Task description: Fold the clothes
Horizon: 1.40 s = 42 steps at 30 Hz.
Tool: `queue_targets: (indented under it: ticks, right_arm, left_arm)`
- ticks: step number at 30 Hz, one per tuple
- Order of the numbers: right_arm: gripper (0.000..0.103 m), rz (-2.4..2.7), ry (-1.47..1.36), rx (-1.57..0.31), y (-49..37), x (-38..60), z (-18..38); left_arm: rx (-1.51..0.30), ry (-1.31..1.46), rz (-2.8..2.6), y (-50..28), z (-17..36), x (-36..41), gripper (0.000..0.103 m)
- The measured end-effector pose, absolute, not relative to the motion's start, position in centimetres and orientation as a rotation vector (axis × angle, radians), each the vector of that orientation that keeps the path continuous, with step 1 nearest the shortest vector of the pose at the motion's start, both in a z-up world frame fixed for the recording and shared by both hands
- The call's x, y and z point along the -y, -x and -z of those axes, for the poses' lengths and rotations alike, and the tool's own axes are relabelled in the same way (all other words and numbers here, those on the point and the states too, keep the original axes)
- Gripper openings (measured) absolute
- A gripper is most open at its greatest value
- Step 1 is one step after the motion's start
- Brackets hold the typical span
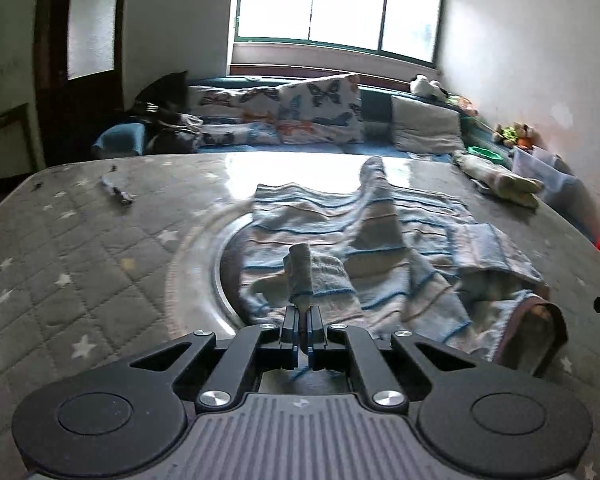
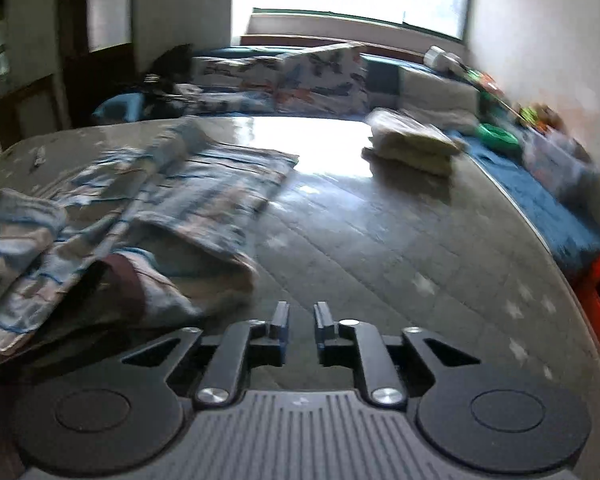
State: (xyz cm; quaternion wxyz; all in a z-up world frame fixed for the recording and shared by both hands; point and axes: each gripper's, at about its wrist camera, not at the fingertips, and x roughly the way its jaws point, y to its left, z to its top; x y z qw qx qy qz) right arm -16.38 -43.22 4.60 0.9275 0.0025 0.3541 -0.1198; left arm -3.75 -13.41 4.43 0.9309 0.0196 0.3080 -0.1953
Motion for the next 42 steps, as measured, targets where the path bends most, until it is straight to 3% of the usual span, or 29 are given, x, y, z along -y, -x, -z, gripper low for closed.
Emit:
queue_targets:
  ticks: [6, 9, 12, 13, 15, 19, 26, 35, 41, 42]
  right_arm:
    - [0.043, 0.132, 0.149, -0.736, 11.5, 40.2, -3.3]
    - [0.044, 0.082, 0.224, -0.748, 9.1, 38.9, -2.5]
    - [0.036, 0.053, 0.295, -0.748, 7.3, 37.8, -1.7]
    - [0.023, 0.069, 0.282, -0.735, 7.5, 38.1, -1.9]
    - [0.009, 0.104, 0.249, -0.709, 7.9, 38.7, -2.4]
    - [0.002, 0.219, 0.152, -0.618, 10.7, 41.0, -5.1]
    - [0.002, 0.374, -0.03, -0.539, 18.0, 45.4, -8.0]
    - [0.002, 0.429, -0.289, -0.661, 26.3, 46.6, -5.1]
    - [0.01, 0.409, -0.33, -0.764, 28.9, 46.3, -2.6]
    - [0.018, 0.405, -0.304, -0.761, 29.1, 46.1, -3.0]
  left_arm:
    - [-0.628, -0.025, 0.352, 3.9, -4.5, 11.8, 0.004]
    - [-0.627, -0.014, 0.327, 3.7, -4.7, 11.1, 0.004]
    - [-0.62, 0.001, 0.295, 3.5, -4.9, 10.0, 0.004]
    - [-0.619, 0.007, 0.282, 3.4, -5.0, 9.5, 0.004]
    - [-0.618, 0.021, 0.258, 3.3, -5.1, 8.7, 0.004]
    - [-0.615, 0.046, 0.21, 3.2, -5.3, 7.0, 0.004]
    - [-0.616, 0.074, 0.152, 4.4, -5.2, 4.7, 0.003]
    - [-0.649, 0.08, 0.142, 8.0, -4.8, 2.8, 0.002]
    - [-0.718, 0.062, 0.128, 9.6, -3.9, 2.4, 0.003]
    - [-0.725, 0.057, 0.13, 9.7, -3.8, 2.3, 0.003]
